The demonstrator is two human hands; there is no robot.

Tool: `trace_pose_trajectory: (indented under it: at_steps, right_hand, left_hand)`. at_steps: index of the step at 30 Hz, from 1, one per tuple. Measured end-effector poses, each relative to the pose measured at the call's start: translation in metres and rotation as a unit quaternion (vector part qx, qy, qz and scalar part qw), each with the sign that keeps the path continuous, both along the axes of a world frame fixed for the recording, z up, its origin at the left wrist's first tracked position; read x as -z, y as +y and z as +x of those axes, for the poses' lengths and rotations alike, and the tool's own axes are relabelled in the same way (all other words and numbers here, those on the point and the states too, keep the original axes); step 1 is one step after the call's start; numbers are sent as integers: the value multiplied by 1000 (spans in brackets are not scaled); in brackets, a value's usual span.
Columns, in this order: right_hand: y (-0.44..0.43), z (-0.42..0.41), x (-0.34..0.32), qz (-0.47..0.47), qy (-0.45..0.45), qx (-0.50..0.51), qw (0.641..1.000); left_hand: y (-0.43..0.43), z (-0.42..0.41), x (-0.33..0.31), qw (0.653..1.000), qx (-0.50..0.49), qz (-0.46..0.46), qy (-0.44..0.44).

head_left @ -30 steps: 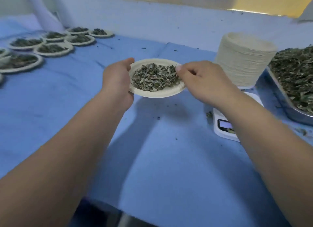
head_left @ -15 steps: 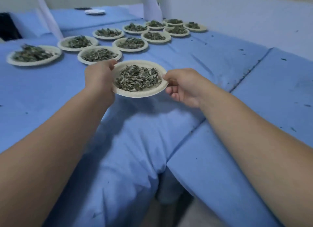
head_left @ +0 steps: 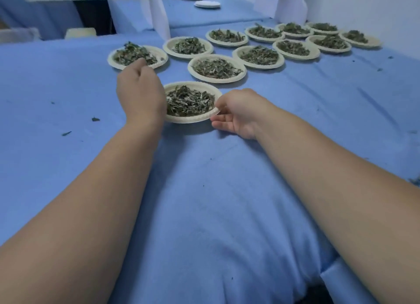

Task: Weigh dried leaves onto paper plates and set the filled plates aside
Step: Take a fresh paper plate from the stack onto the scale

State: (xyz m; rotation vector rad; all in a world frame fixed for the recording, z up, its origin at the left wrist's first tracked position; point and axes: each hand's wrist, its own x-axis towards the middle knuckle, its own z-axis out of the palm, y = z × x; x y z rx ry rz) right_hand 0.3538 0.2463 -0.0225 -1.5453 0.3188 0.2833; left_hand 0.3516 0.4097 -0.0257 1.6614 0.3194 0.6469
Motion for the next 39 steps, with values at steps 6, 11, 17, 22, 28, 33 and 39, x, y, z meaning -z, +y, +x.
trace_pose_trajectory:
  at_steps: [6, 11, 17, 22, 28, 33, 39]
  right_hand:
    - [46, 27, 0, 17, 4, -22, 1000]
    - [58, 35, -3, 25, 0, -38, 999]
    - [43, 19, -6, 71, -34, -72, 994]
    - [25, 3, -13, 152, -22, -70, 986]
    - [-21, -29, -13, 138, -4, -64, 988]
    - [-97, -80, -12, 67, -79, 39, 994]
    - [-211, -174, -26, 9, -122, 140, 983]
  left_hand:
    - [-5, 3, 2, 988, -4, 145, -44]
    - [-13, 1, 8, 986, 34, 160, -45]
    - [-53, -10, 0, 976, 87, 196, -44]
    - [-71, -16, -2, 976, 118, 181, -42]
    - [-105, -38, -2, 970, 203, 135, -8]
    - [-167, -73, -2, 939, 314, 142, -10]
    - [-273, -139, -15, 869, 464, 163, -49]
